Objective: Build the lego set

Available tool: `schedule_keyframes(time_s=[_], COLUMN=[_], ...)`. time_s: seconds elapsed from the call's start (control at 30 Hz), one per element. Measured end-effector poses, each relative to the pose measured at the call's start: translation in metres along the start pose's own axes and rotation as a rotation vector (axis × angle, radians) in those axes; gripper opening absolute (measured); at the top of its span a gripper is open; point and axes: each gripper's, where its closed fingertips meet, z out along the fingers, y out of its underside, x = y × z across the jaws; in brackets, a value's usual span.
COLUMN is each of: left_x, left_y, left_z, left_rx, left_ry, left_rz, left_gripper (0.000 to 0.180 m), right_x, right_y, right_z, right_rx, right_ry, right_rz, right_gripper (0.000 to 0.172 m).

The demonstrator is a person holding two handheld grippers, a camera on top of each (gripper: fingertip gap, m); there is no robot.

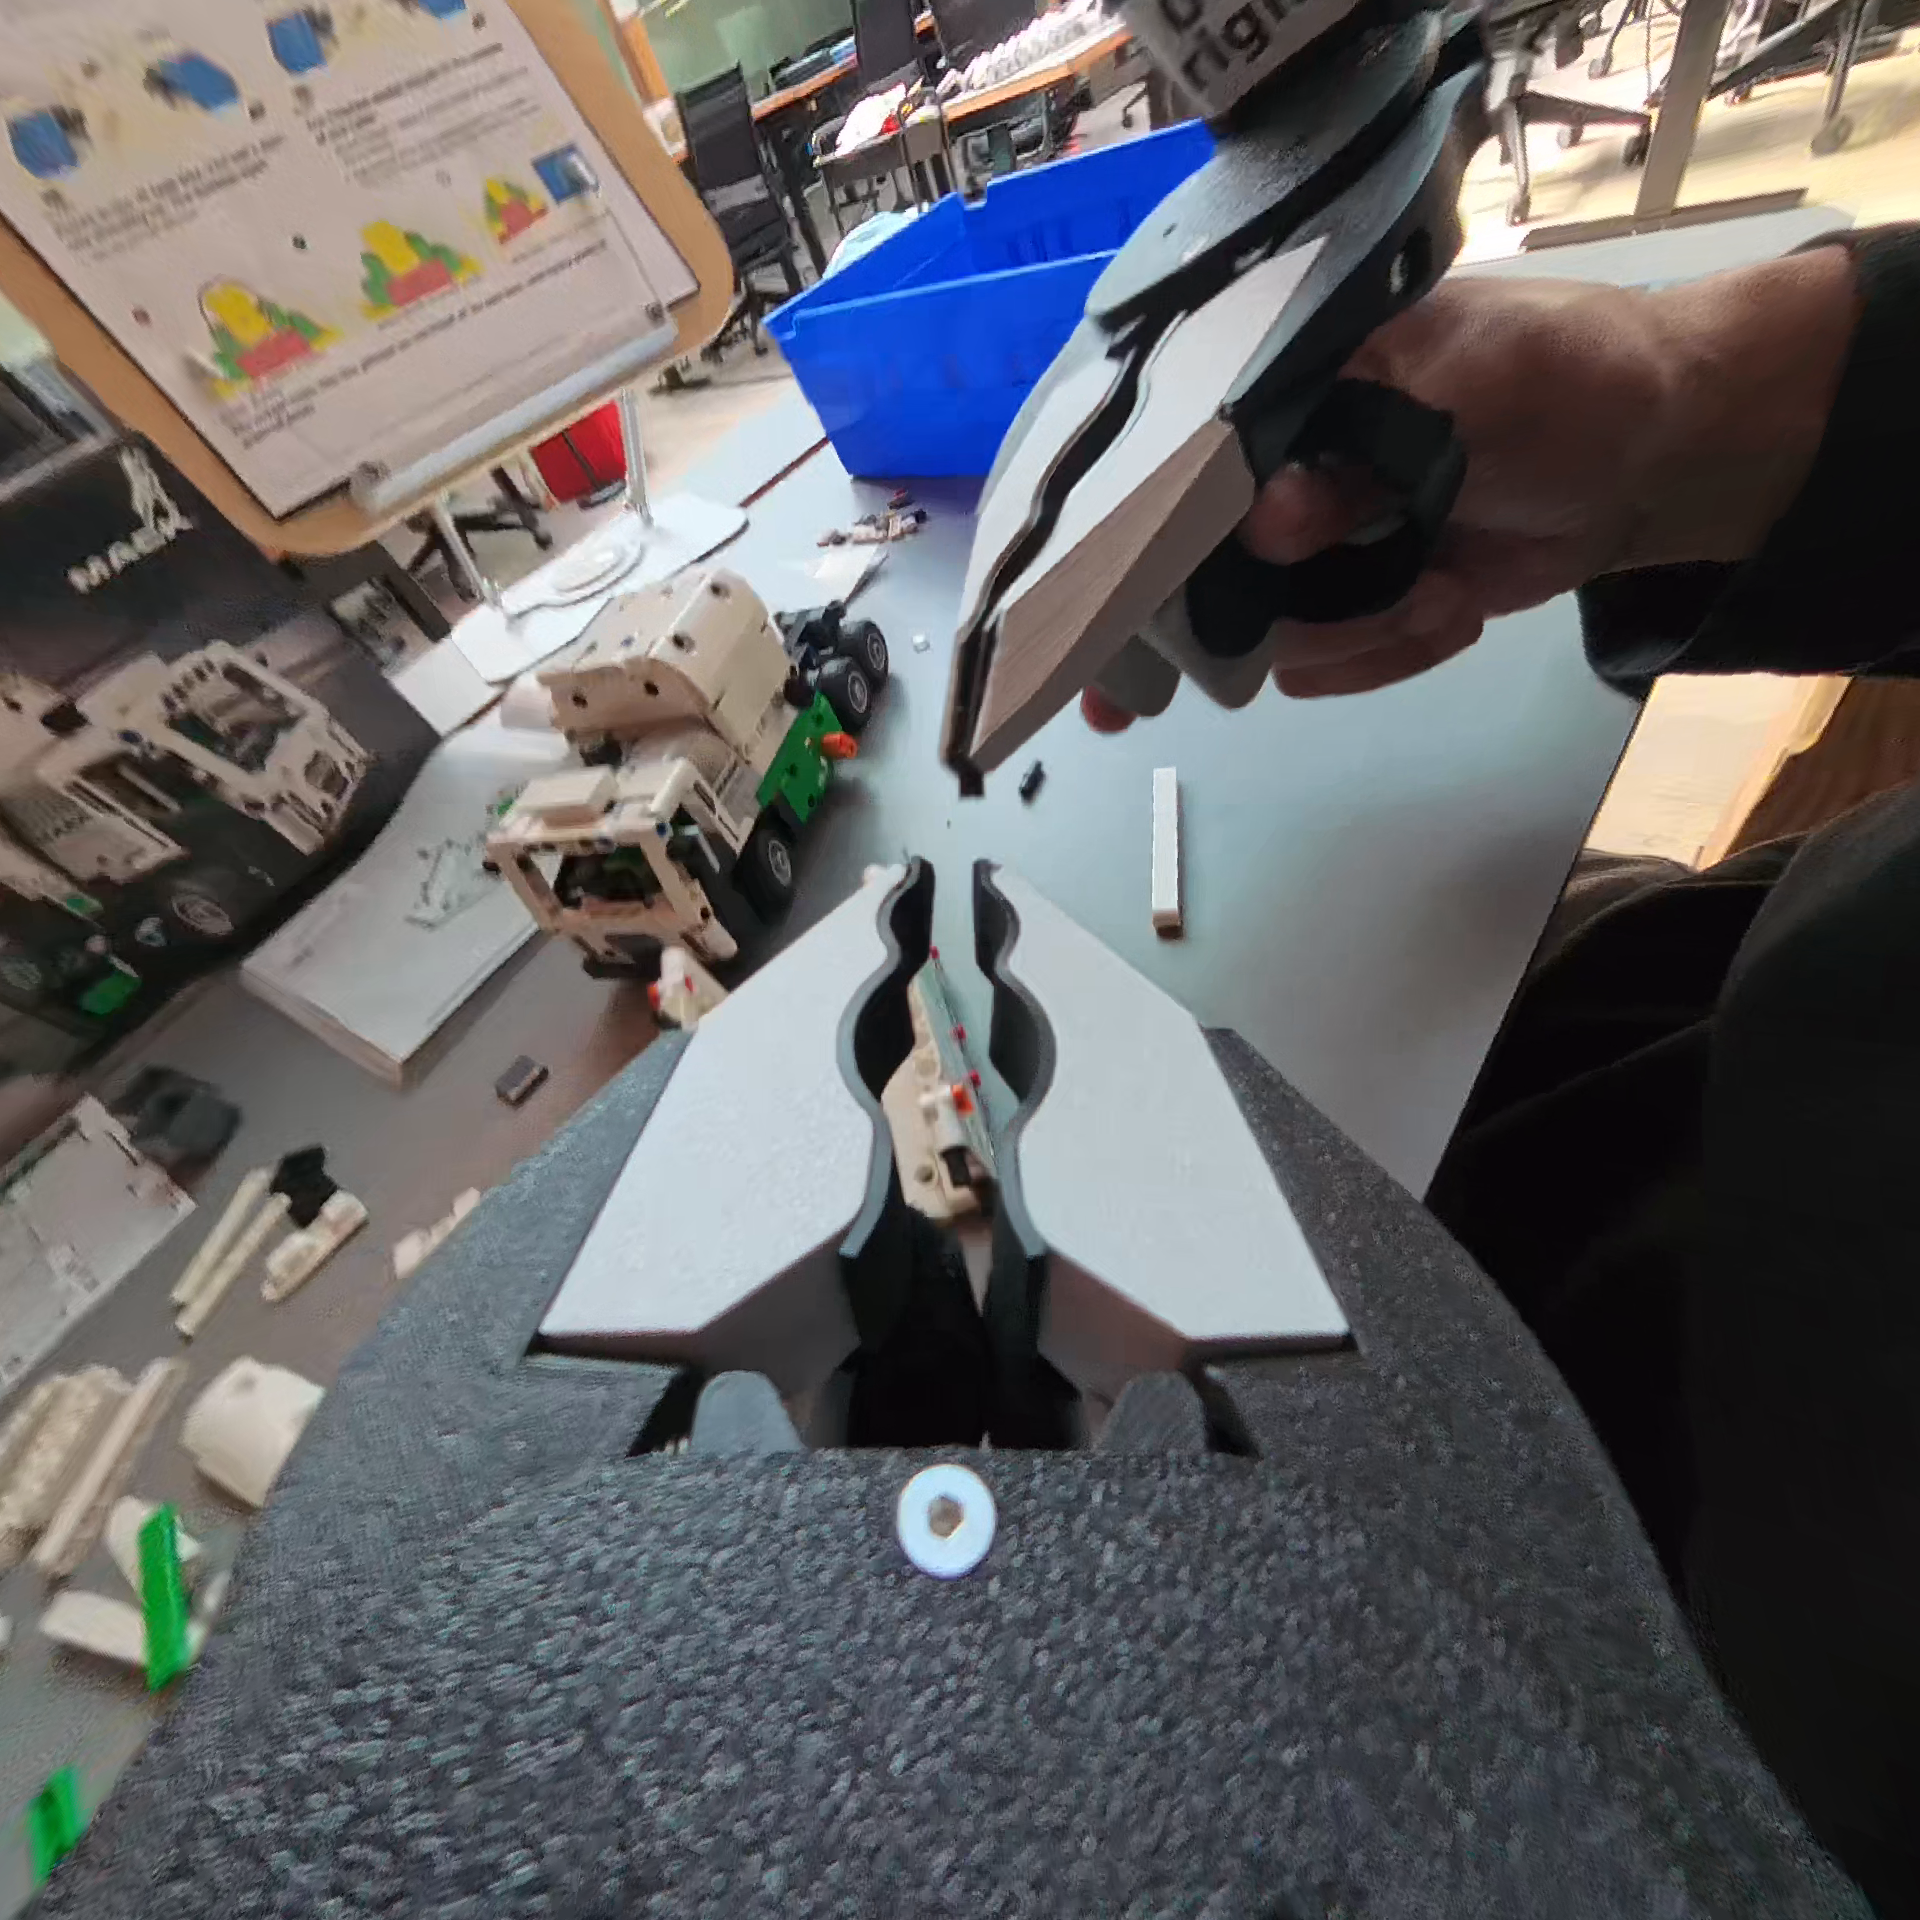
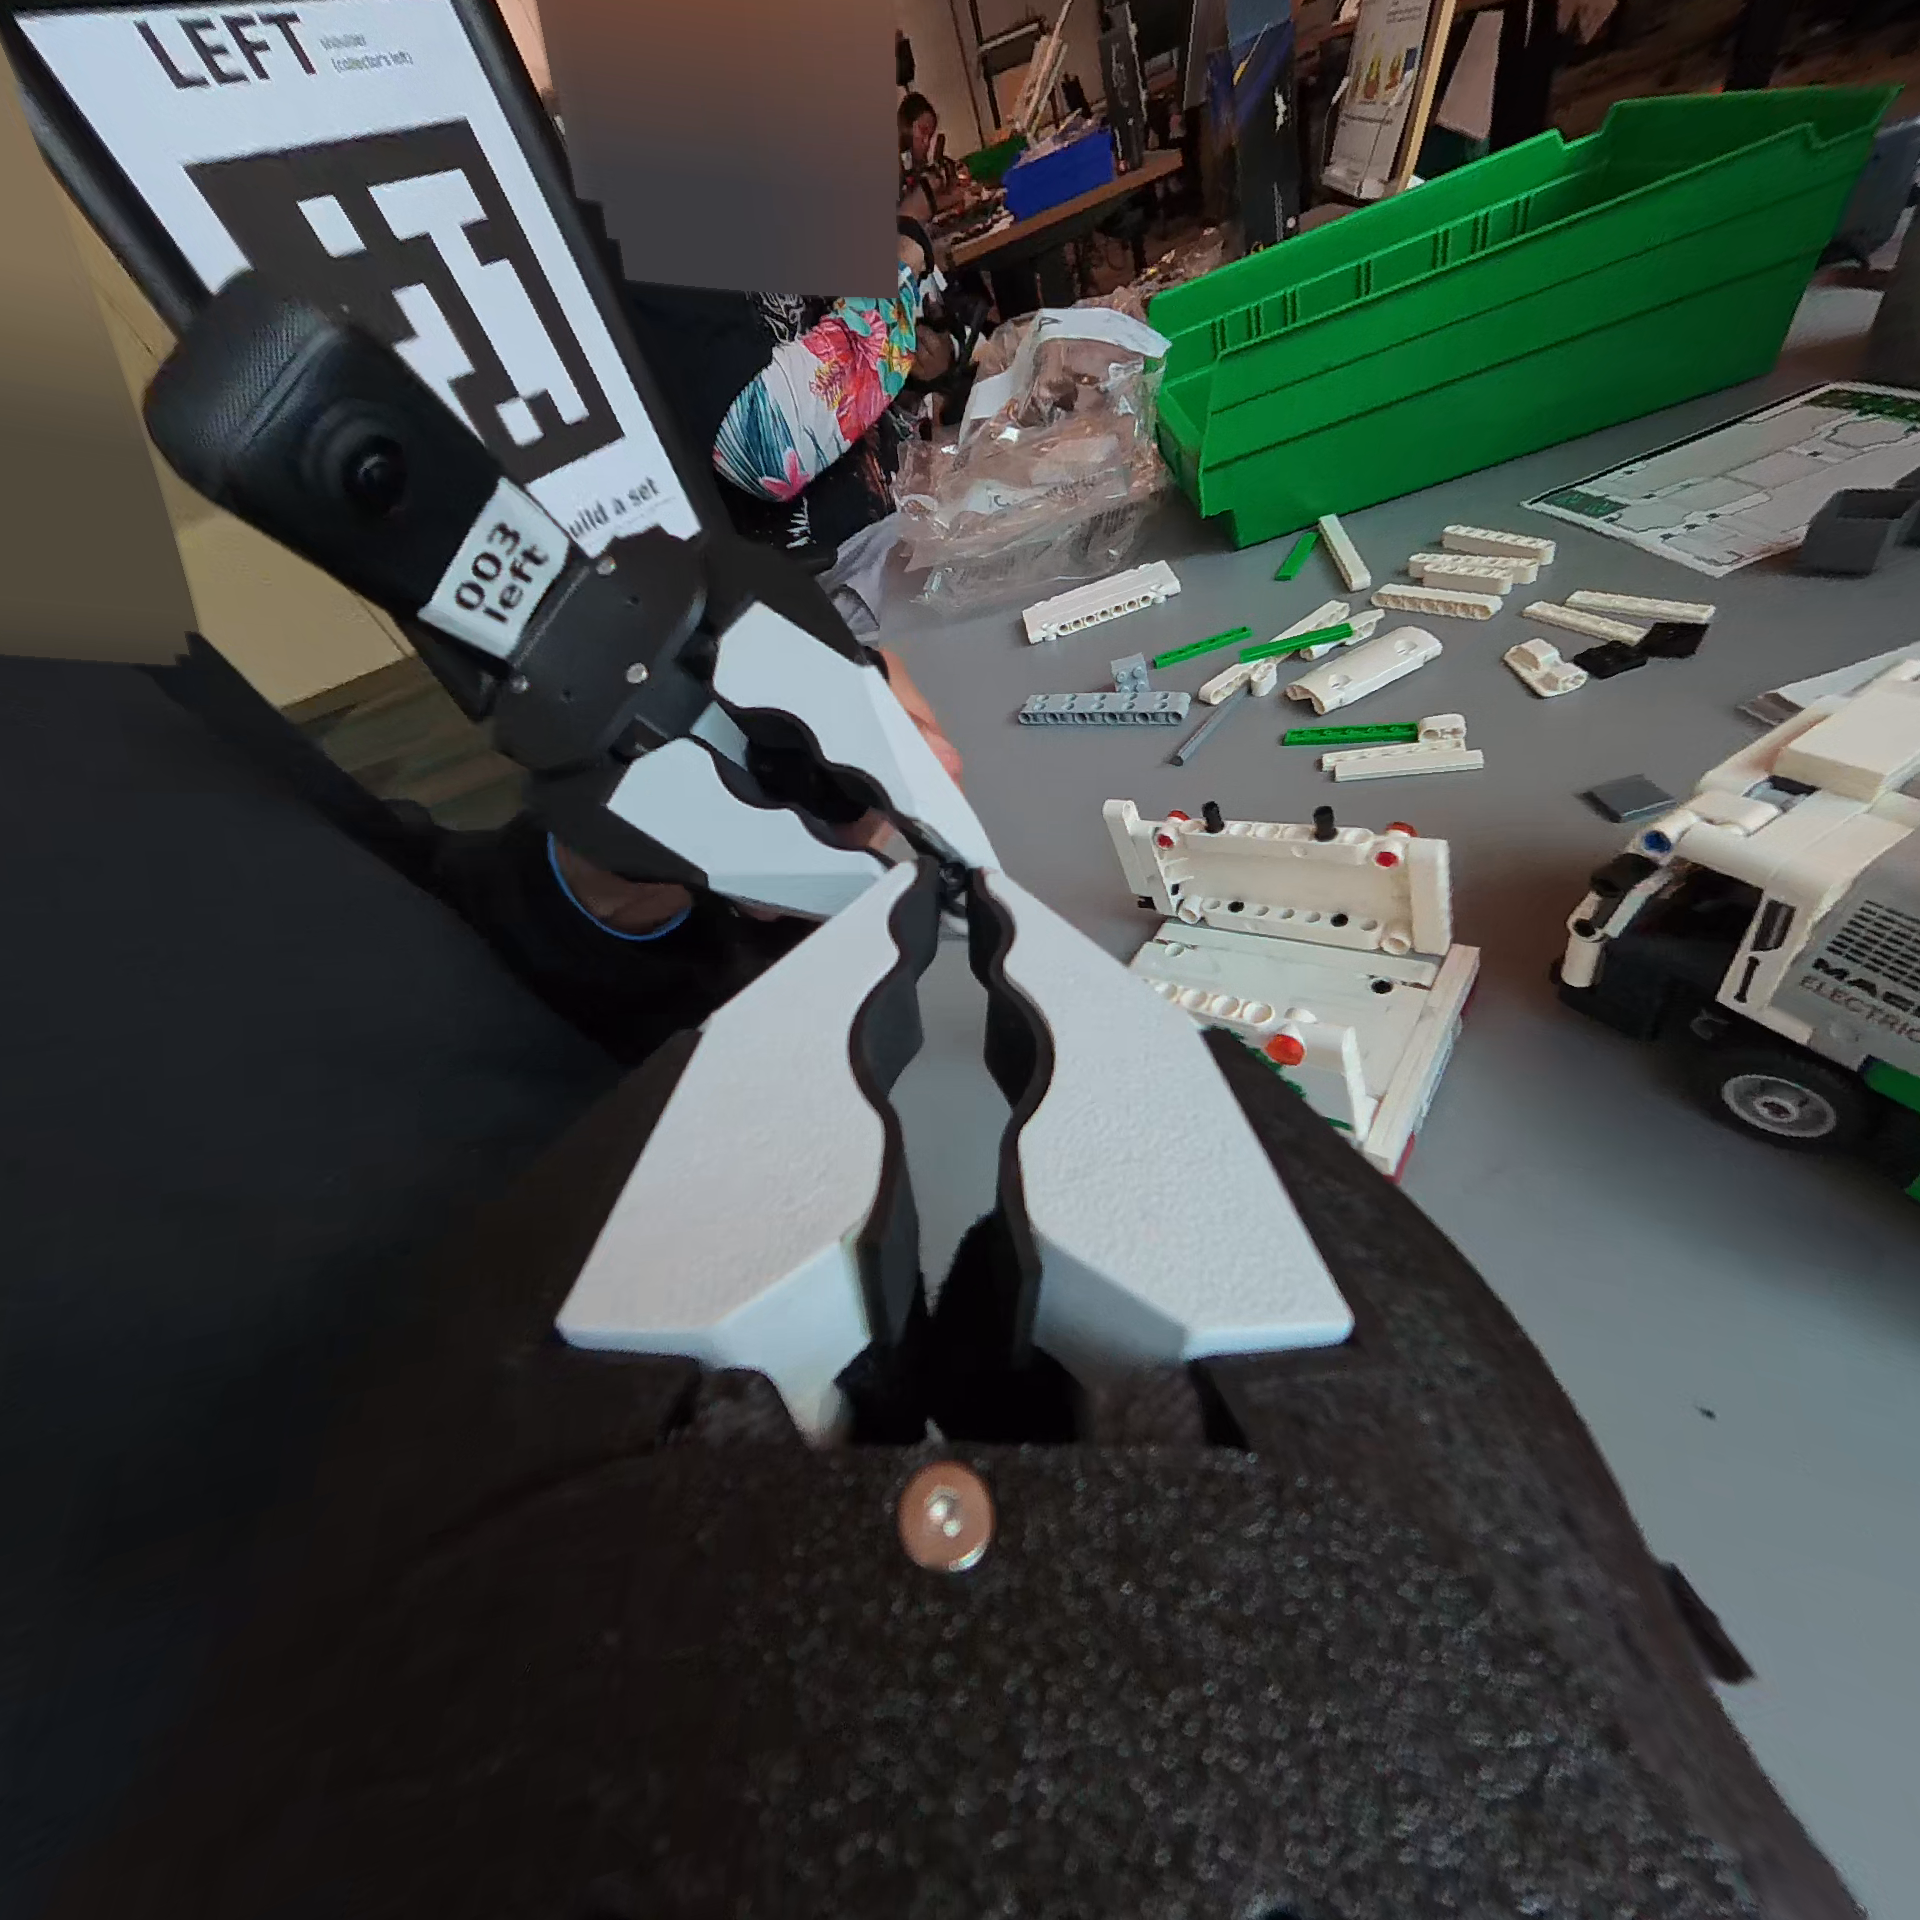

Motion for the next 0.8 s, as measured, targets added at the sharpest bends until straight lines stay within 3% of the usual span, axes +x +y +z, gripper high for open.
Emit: schedule_keyframes(time_s=[0.03, 0.1, 0.17, 0.37, 0.6, 0.8], left_x=[-0.002, -0.002, 0.0, 0.003, -0.005, -0.016], left_y=[0.008, 0.031, 0.052, 0.076, 0.077, 0.065], left_z=[-0.005, -0.015, -0.018, 0.004, 0.018, 0.021], left_rx=[-0.019, -0.082, -0.136, -0.255, -0.285, -0.222], left_ry=[0.004, 0.02, 0.008, -0.032, -0.036, -0.114], left_rz=[-0.064, -0.202, -0.277, -0.23, -0.26, -0.17], left_gripper=[0.012, 0.027, 0.031, 0.026, 0.01, 0.009], right_x=[0.003, 0.008, 0.013, 0.021, 0.045, 0.047], right_y=[0.001, 0.005, 0.01, 0.024, 0.041, 0.036], right_z=[-0.001, -0.004, -0.006, 0.007, 0.021, 0.026], right_rx=[-0.024, -0.098, -0.211, -0.514, -0.707, -0.718], right_ry=[0.024, 0.069, 0.103, 0.019, -0.085, -0.158], right_rz=[-0.025, -0.095, -0.202, -0.509, -0.714, -0.788], right_gripper=[0.003, 0.004, 0.003, 0.003, 0.003, 0.003])
